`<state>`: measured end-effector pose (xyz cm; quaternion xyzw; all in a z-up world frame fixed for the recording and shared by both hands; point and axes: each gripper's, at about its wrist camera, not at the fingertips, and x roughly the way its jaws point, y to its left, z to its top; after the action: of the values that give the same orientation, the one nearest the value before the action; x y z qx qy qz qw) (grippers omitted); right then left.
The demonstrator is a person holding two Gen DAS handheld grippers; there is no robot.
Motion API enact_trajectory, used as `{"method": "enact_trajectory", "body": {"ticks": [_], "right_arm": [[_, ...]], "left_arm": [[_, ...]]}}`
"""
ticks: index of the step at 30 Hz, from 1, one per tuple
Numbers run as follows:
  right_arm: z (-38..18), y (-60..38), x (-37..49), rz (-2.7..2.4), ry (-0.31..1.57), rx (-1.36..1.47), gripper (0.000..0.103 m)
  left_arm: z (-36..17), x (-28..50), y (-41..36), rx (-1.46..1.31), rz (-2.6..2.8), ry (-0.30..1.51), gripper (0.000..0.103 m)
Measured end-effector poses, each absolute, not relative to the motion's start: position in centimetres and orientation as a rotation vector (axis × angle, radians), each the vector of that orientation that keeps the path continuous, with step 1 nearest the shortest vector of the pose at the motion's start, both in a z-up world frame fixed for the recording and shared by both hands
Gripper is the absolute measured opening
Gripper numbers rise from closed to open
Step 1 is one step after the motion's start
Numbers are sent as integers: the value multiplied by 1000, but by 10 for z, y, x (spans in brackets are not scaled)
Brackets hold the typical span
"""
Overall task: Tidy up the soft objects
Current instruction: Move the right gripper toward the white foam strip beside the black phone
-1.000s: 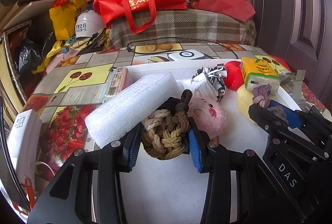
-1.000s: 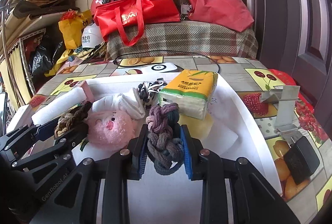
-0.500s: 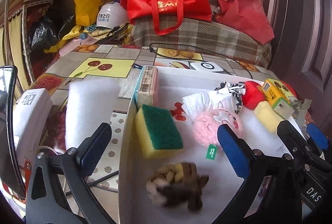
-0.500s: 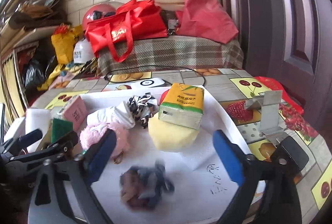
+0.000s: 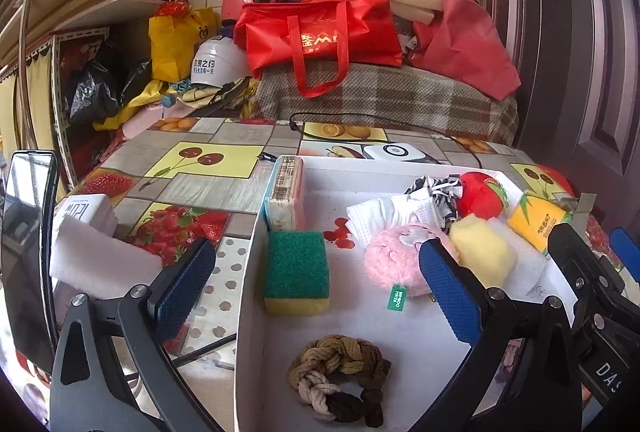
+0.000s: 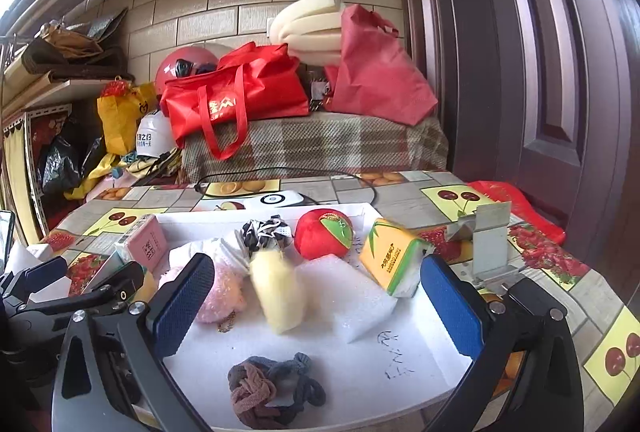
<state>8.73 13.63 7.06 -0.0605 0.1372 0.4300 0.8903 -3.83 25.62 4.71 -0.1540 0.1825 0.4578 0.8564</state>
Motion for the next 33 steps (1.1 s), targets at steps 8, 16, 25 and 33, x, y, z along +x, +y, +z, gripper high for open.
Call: {"method": "enact_trajectory", "body": {"ticks": [8, 16, 25, 33], "right_arm": [[70, 137, 88, 896, 282, -133, 103], [74, 137, 64, 983, 226, -209, 103], [94, 159, -37, 1235, 78, -417, 103], [76, 217, -92, 1426, 117, -661, 97]], "left_arm": [[44, -73, 242, -388, 893, 403, 103], [46, -146, 204, -300, 852, 399, 103], [52, -236, 239, -291, 1071, 317, 103], [38, -314, 296, -500, 1246, 252, 103]]}}
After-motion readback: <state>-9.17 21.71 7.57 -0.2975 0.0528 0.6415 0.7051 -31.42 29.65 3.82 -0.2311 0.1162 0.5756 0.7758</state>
